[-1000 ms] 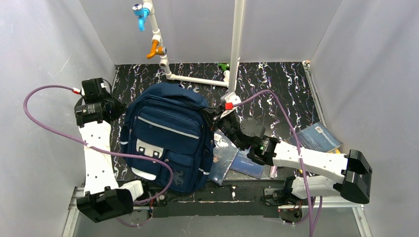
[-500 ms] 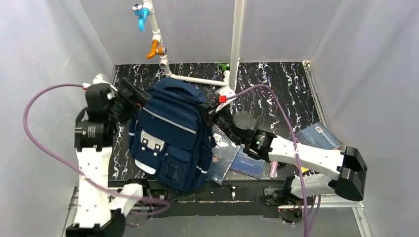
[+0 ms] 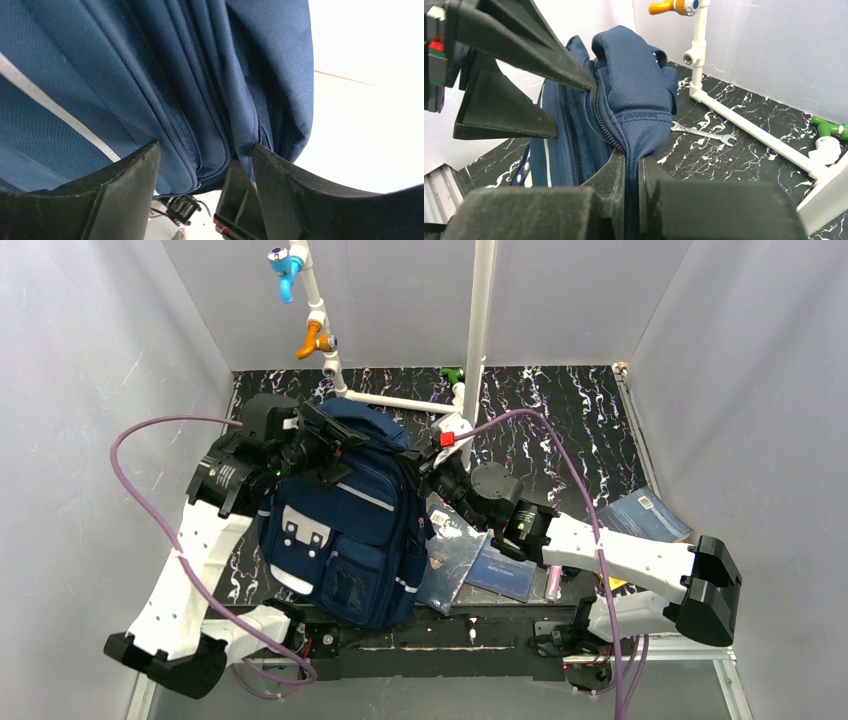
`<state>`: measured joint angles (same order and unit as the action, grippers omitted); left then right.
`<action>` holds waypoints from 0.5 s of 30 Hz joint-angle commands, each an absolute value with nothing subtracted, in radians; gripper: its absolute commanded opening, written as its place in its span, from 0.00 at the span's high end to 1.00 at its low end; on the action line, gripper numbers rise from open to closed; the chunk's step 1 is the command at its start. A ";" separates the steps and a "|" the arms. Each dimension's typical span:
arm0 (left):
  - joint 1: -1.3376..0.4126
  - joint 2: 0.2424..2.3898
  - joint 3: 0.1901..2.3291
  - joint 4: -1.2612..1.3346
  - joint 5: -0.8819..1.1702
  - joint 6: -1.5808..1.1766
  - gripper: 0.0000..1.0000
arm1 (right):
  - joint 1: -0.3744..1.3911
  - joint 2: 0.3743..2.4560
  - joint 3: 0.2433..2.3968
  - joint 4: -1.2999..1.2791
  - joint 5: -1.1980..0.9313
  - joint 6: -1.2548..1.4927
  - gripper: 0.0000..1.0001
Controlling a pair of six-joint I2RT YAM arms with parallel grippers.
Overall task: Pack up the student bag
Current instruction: Unzip the student bag at the center of the board.
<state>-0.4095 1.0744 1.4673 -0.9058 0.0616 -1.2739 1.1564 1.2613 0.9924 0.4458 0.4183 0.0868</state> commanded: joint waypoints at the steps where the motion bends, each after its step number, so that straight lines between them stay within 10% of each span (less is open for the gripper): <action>1: -0.419 1.128 1.546 -0.997 -0.022 -1.433 0.36 | 1.161 1.244 1.061 0.569 0.373 0.095 0.99; 9: -0.420 1.111 1.527 -0.917 -0.083 -1.448 0.29 | 1.166 1.225 1.026 0.584 0.364 0.100 0.99; 15: -0.421 1.146 1.499 -0.904 -0.052 -1.480 0.65 | 1.167 1.238 1.040 0.595 0.344 0.093 0.99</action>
